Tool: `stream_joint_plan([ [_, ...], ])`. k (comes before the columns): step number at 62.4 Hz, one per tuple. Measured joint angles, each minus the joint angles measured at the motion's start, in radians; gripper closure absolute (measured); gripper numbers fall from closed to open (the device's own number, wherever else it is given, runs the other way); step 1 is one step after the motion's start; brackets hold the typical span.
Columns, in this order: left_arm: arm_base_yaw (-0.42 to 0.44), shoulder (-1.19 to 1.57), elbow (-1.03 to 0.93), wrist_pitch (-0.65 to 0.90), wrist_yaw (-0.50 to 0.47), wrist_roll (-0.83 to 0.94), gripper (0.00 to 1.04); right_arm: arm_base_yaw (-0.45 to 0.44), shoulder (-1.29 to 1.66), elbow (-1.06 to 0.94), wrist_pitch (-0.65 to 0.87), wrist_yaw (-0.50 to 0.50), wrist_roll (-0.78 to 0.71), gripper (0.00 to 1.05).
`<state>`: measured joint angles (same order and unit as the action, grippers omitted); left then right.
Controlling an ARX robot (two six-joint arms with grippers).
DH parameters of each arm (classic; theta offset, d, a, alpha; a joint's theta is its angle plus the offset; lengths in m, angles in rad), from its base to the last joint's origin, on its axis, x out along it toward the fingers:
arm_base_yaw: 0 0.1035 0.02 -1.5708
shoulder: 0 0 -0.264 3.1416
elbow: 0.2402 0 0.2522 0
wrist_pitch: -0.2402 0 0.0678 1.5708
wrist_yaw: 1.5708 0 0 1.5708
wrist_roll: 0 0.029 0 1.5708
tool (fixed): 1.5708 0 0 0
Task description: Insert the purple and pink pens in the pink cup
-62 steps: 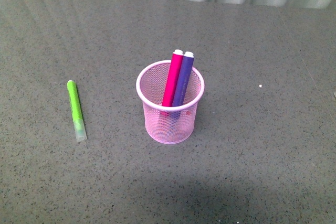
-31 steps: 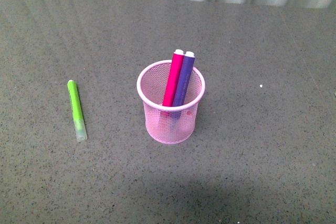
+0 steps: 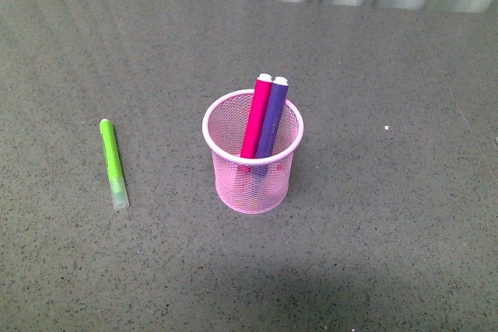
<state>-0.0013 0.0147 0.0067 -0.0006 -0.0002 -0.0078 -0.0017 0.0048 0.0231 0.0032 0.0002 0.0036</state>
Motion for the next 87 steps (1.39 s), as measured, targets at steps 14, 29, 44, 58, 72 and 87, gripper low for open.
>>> stream_joint_plan([
  [14,0.000,0.000,0.000,0.000,0.000,0.000,0.08,0.000,0.000,0.000,0.000,0.000,0.000,1.02],
  [29,0.000,0.000,0.000,0.000,0.000,0.000,0.08,0.000,0.000,0.000,0.000,0.000,-0.001,0.93],
  [44,0.000,0.000,0.000,0.000,0.000,0.000,0.08,0.000,0.000,0.000,0.000,0.000,-0.001,0.53],
  [58,0.000,0.000,0.000,0.000,0.000,0.000,0.08,0.000,0.000,0.000,0.000,0.000,-0.001,0.15],
  [72,0.000,0.000,0.000,0.000,0.000,0.000,0.08,0.000,0.000,0.000,0.000,0.000,-0.001,0.07],
  [87,0.000,0.000,0.000,0.000,0.000,0.000,0.08,0.000,0.000,0.000,0.000,0.000,-0.001,0.07],
])
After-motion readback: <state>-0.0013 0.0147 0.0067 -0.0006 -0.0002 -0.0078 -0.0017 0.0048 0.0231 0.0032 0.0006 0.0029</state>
